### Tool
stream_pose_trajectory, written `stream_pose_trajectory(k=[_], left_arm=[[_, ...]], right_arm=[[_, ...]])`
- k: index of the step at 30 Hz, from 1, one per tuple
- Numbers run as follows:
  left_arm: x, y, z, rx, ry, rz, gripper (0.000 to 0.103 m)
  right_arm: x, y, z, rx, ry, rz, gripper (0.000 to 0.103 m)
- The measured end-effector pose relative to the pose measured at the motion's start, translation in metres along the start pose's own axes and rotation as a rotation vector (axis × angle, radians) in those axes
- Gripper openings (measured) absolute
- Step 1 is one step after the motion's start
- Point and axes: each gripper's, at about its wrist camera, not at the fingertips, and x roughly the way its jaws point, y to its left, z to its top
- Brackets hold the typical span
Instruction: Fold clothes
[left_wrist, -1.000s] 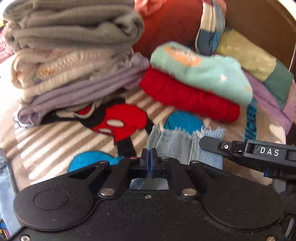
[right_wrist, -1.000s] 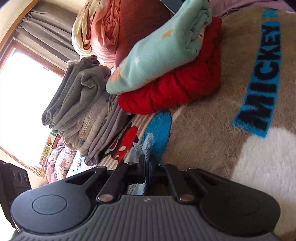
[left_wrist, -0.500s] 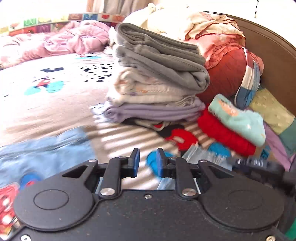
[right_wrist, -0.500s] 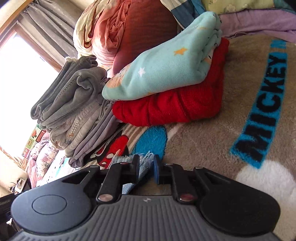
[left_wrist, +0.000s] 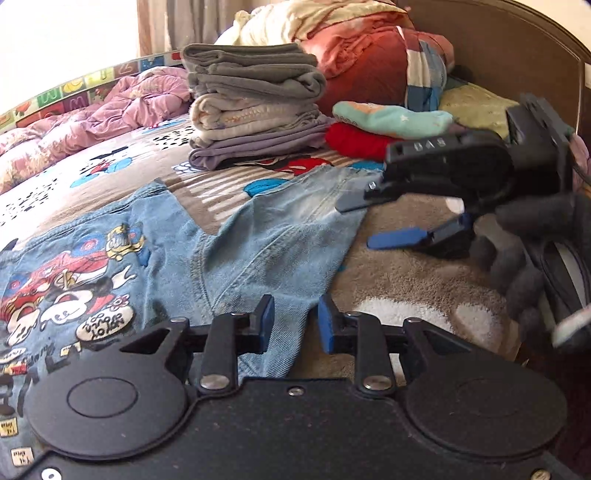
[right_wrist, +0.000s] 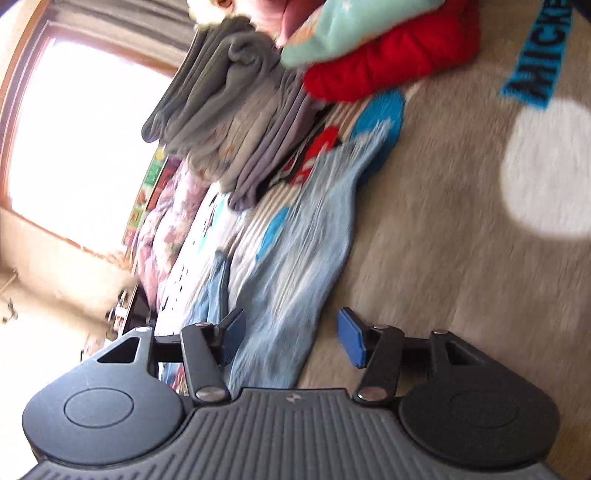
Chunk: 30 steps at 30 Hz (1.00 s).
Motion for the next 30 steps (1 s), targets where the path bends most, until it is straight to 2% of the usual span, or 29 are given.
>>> stream_pose_trajectory(k=[3, 5, 9, 12, 13, 14, 24, 26, 28, 30], left_arm=[[0.007, 0.007, -0.006, -0.024, 0.036, -0.025, 0.031], [0.011, 0.004, -0.013, -0.019, 0.062, -0.028, 0.031], [0.012, -0.002, -0.024, -0.017, 0.069, -0.022, 0.031], [0.011, -0.002, -0.028, -0.029, 0.063, -0.029, 0.032], [0.011, -0.002, -0.029, -0.032, 0.062, -0.032, 0.032], [0.011, 0.0, -0.03, -0.043, 0.062, -0.038, 0.032], [-0.001, 0.013, -0.028, -0.081, 0.08, -0.108, 0.032], [-0.011, 0.021, -0.022, -0.109, 0.069, -0.128, 0.032], [-0.017, 0.031, -0.015, -0.145, 0.046, -0.123, 0.032], [-0.017, 0.044, -0.004, -0.192, 0.011, -0.098, 0.032]], right_arm=[[0.002, 0.012, -0.025, -0.023, 0.039, 0.019, 0.06], [0.006, 0.017, -0.031, -0.03, -0.002, -0.003, 0.06], [0.006, 0.014, -0.039, 0.053, -0.114, 0.002, 0.057], [0.012, 0.013, -0.042, 0.074, -0.161, -0.027, 0.033], [0.015, 0.01, -0.043, 0.092, -0.16, -0.021, 0.017], [0.018, 0.007, -0.043, 0.11, -0.16, -0.015, 0.006], [0.001, 0.002, -0.032, 0.073, -0.211, -0.089, 0.003], [-0.005, 0.013, -0.034, -0.006, -0.249, -0.149, 0.005], [-0.017, 0.027, -0.035, -0.101, -0.331, -0.204, 0.008], [-0.022, 0.043, -0.037, -0.232, -0.376, -0.199, 0.008]])
